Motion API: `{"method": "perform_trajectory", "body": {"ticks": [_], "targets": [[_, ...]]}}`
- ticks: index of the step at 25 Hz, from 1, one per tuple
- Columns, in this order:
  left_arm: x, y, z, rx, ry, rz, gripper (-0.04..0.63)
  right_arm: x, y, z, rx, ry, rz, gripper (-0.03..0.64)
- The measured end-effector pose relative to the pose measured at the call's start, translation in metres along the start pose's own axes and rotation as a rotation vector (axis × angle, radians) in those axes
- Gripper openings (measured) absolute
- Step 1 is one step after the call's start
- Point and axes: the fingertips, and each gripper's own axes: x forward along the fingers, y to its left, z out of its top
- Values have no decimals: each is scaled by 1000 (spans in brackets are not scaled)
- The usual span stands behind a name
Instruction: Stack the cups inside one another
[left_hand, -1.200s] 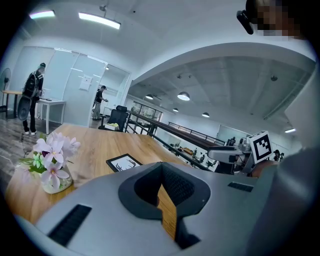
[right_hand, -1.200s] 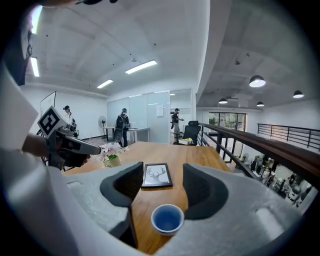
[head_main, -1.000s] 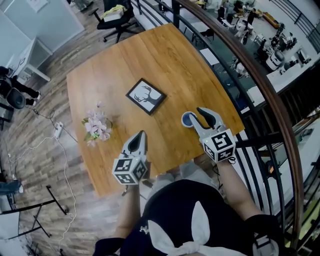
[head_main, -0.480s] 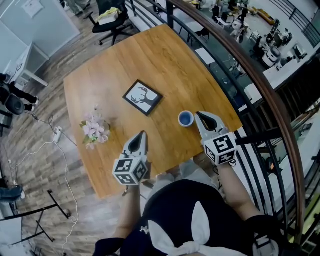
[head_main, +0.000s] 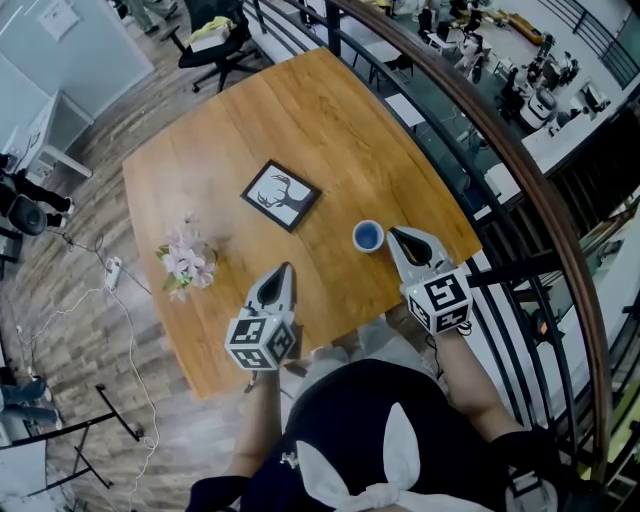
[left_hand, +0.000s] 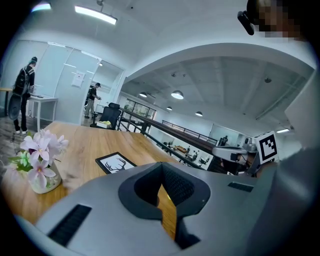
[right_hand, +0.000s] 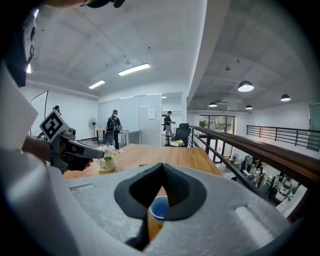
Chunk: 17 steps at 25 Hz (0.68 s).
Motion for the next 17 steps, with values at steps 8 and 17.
{"method": "perform_trajectory", "body": {"ticks": [8, 17], "targets": [[2, 0, -1, 2, 4, -5, 15, 1, 2, -5, 2, 11, 1, -3], [3, 2, 1, 1, 12, -4, 15, 3, 1, -5, -2, 28, -3, -3]]}}
